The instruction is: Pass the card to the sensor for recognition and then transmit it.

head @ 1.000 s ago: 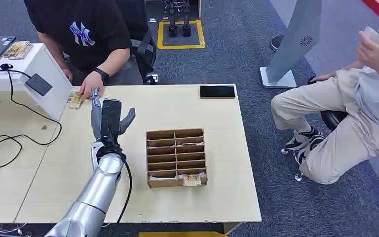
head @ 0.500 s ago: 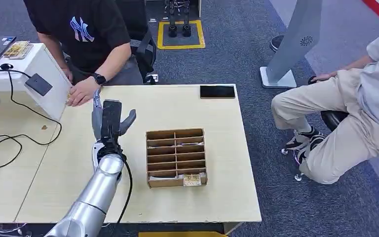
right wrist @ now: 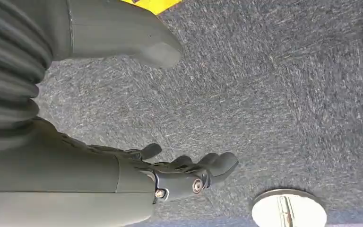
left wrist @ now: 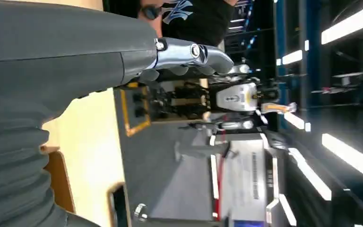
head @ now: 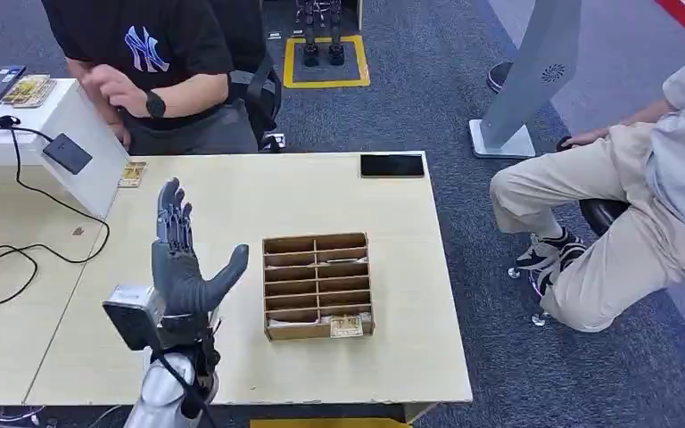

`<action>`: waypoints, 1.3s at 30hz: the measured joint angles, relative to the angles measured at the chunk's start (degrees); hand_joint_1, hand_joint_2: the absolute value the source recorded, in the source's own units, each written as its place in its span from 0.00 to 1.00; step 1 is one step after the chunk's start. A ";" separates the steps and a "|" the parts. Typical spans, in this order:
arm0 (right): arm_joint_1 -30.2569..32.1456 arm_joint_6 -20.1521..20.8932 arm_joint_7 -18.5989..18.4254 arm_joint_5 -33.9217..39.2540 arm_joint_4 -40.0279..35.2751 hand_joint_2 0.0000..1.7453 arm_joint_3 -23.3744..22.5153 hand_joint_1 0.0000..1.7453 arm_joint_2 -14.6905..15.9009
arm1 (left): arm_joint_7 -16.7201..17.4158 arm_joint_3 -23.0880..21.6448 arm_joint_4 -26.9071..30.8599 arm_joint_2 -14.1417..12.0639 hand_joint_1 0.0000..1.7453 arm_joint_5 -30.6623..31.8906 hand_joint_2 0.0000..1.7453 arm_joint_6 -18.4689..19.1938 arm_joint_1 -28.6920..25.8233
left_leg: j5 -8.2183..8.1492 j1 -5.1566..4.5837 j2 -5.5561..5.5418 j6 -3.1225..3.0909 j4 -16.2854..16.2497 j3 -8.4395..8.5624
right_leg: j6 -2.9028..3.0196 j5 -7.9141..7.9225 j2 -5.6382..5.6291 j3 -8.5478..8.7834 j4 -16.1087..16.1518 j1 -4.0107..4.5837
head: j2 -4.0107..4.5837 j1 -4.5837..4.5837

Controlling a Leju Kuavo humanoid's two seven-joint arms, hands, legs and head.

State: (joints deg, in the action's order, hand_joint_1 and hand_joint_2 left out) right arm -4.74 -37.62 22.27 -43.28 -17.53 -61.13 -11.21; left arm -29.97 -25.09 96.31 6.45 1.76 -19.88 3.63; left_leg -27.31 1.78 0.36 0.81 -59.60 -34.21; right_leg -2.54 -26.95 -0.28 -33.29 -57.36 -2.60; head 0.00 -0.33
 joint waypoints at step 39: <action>0.21 1.86 -1.09 -1.20 -1.33 1.00 -1.03 0.00 0.20 | 21.71 -14.67 -0.86 -9.75 0.00 75.41 1.00 -12.59 -1.74 | 0.01 0.00 -0.02 0.00 0.00 0.03 | 0.03 -0.02 0.02 0.02 0.00 0.00 | 0.00 -0.02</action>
State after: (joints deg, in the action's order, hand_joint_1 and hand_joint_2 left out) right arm -4.53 -35.76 21.18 -44.48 -18.86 -62.16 -11.02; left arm -8.26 -39.76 95.45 -3.30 77.18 -32.48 1.89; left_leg -27.30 1.78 0.34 0.82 -59.59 -34.18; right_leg -2.51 -26.97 -0.26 -33.28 -57.36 -2.60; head 0.00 -0.35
